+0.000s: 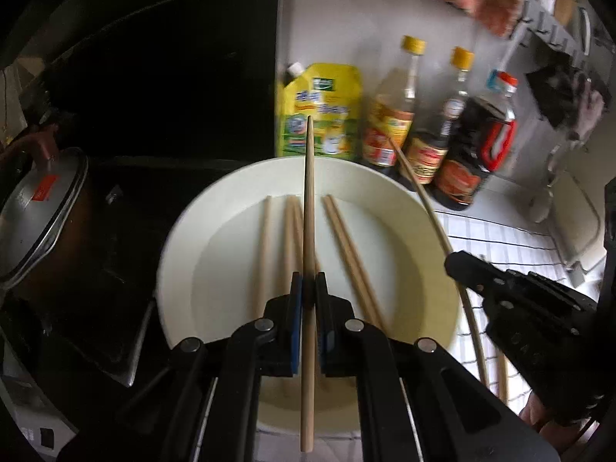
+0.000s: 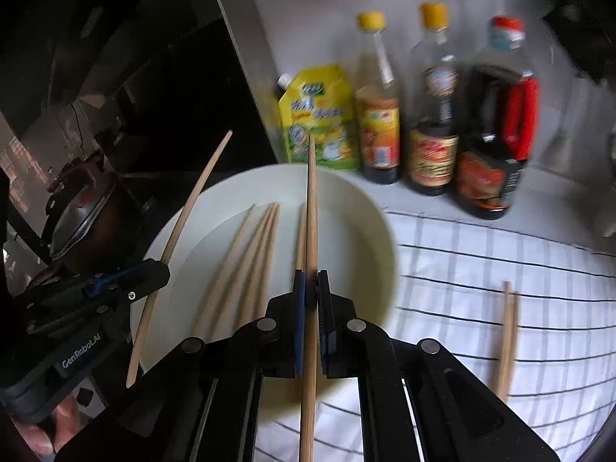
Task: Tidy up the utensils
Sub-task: 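Carry both chopsticks into the white bowl and open both tools, then move both tools back to the last four chopsticks on the cloth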
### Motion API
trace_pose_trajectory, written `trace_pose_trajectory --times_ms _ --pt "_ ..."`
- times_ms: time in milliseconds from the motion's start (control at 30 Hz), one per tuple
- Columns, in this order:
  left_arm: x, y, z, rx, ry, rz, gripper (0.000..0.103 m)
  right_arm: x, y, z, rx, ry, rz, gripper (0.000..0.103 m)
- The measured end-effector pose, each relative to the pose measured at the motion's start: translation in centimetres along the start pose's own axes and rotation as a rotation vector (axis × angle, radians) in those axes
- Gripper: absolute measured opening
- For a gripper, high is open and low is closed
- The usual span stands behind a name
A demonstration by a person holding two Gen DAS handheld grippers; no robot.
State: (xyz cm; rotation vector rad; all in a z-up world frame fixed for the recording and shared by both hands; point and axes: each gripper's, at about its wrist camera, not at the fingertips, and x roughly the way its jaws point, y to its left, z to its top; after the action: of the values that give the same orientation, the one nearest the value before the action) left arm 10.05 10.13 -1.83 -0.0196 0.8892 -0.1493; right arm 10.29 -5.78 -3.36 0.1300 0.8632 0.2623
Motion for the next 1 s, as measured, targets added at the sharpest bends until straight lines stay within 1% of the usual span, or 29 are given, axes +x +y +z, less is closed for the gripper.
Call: trace_pose_trajectory --times_ms 100,267,467,633,667,700,733,800,867,900,933,1000 --pt "1.7 1.0 0.4 -0.008 0.021 0.002 0.007 2.6 1.4 0.5 -0.011 0.034 -0.001 0.006" --pt "5.3 2.0 0.3 -0.017 0.098 -0.004 0.008 6.0 2.3 0.1 -0.01 0.107 -0.02 0.006" --pt "7.2 2.5 -0.5 -0.023 0.152 -0.002 0.008 7.9 2.3 -0.2 -0.005 0.148 -0.049 0.006" --pt "7.3 3.0 -0.5 -0.038 0.156 -0.002 0.009 8.6 2.3 0.1 -0.012 0.16 -0.065 0.007" --pt "7.2 3.1 -0.5 -0.041 0.155 0.001 0.011 8.5 2.4 0.2 -0.013 0.155 -0.071 0.007" --pt "7.1 3.3 -0.5 -0.043 0.155 0.004 0.017 8.4 2.4 0.3 -0.013 0.145 -0.077 0.01" --pt "6.9 3.4 -0.5 -0.046 0.155 0.007 0.025 8.1 2.4 0.4 -0.013 0.136 -0.078 0.016" --pt "6.6 3.6 -0.5 -0.055 0.152 0.015 0.03 7.5 2.5 0.4 -0.019 0.117 -0.081 0.021" --pt "6.3 3.8 -0.5 -0.062 0.145 0.021 0.039 7.1 2.6 0.3 -0.024 0.111 -0.08 0.022" --pt "6.0 3.9 -0.5 -0.066 0.14 0.024 0.046 6.9 2.6 0.2 -0.026 0.111 -0.082 0.022" --pt "5.8 3.9 -0.5 -0.069 0.134 0.028 0.052 6.7 2.7 0.1 -0.027 0.109 -0.082 0.022" --pt "5.1 4.0 -0.5 -0.075 0.121 0.031 0.053 6.2 2.7 -0.3 -0.024 0.105 -0.079 0.022"
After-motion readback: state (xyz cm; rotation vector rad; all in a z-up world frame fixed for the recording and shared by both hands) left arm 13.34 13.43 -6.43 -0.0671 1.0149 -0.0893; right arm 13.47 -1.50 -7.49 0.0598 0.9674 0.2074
